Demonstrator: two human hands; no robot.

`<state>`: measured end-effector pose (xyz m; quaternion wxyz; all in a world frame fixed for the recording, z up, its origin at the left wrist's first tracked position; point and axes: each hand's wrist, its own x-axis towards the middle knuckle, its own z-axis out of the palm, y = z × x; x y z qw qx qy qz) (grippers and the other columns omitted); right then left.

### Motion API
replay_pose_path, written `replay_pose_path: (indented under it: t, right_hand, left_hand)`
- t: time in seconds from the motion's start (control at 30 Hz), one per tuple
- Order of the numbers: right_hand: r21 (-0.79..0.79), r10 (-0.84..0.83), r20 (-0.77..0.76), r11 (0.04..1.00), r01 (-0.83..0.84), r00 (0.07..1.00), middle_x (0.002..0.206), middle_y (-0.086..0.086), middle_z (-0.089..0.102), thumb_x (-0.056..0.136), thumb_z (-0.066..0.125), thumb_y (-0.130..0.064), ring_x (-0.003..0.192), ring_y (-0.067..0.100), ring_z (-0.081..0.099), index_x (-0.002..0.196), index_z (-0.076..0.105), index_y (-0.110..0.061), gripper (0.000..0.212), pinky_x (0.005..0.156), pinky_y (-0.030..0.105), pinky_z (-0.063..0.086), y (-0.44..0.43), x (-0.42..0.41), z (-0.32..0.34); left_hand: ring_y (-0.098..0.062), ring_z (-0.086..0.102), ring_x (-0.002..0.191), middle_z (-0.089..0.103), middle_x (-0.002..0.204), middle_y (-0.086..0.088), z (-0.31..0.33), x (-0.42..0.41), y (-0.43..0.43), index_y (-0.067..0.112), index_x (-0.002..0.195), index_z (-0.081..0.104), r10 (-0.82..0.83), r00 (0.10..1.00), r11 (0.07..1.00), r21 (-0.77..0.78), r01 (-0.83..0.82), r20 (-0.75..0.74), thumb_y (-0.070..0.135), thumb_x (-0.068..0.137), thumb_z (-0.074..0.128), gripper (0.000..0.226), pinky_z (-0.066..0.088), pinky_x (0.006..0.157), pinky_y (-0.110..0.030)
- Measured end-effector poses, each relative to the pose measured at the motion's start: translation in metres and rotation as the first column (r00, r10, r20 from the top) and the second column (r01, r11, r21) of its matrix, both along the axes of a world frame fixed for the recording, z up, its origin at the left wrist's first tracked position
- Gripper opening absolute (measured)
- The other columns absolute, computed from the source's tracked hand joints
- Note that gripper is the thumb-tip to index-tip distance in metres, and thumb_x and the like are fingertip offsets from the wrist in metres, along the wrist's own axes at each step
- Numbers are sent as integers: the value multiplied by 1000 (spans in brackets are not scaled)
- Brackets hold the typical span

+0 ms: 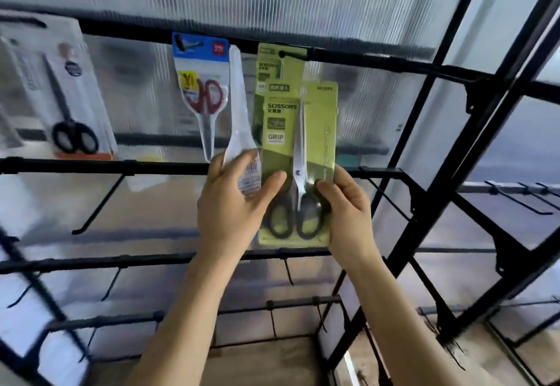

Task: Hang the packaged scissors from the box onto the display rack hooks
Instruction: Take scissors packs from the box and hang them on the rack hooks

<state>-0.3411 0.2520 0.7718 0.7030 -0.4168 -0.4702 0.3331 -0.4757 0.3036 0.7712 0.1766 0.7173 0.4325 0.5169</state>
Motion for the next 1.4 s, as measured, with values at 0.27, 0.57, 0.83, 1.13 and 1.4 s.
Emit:
replay_pose_path:
  t: [0.27, 0.57, 0.83, 1.13, 1.4]
  right_hand:
    - [-34, 94, -40, 995, -95, 995, 77, -8, 69, 91, 45, 1, 71, 5, 61, 93, 65, -15, 26, 66, 19, 49, 22, -10, -7]
    - [19, 50, 27, 999, -51, 998, 65, -12, 69, 87, 55, -2, 62, -1, 61, 87, 65, -14, 16, 59, 13, 49, 34, -13, 2]
    - [49, -188, 49, 981, 186, 981, 68, -12, 66, 89, 55, -6, 68, 6, 58, 83, 67, -18, 17, 66, 20, 50, 44, 15, 6]
    - [112, -208, 115, 974, 195, 971, 62, -15, 63, 89, 53, -4, 59, -1, 56, 83, 63, -12, 14, 58, 14, 47, 28, 17, 4]
    - [131, -236, 107, 966, 222, 966, 68, -5, 59, 87, 58, -13, 62, 2, 52, 78, 63, -13, 11, 58, 13, 45, 20, 18, 22]
  left_hand:
    - [-25, 66, 77, 72, 80, -4, -7, -8, 0, 36, 77, 69, -140, 926, 976, -110, 190, 352, 57, 70, 57, 25, 52, 76, -48]
    - [6, 63, 74, 69, 71, 22, -4, -17, 1, 47, 65, 69, -42, 868, 984, -132, 123, 495, 36, 72, 67, 13, 50, 75, -20]
    - [-6, 66, 89, 72, 90, 7, -8, -27, 3, 31, 83, 71, -10, 879, 995, -83, 56, 476, 29, 75, 70, 8, 50, 83, -23]
    - [-2, 65, 87, 70, 91, 14, 0, -33, -5, 31, 81, 71, -28, 868, 997, -50, 60, 496, 32, 74, 73, 8, 47, 74, -9]
    - [1, 64, 85, 72, 89, 9, 6, -23, -3, 25, 84, 72, -50, 881, 994, -60, 89, 471, 18, 78, 69, 10, 47, 75, -9]
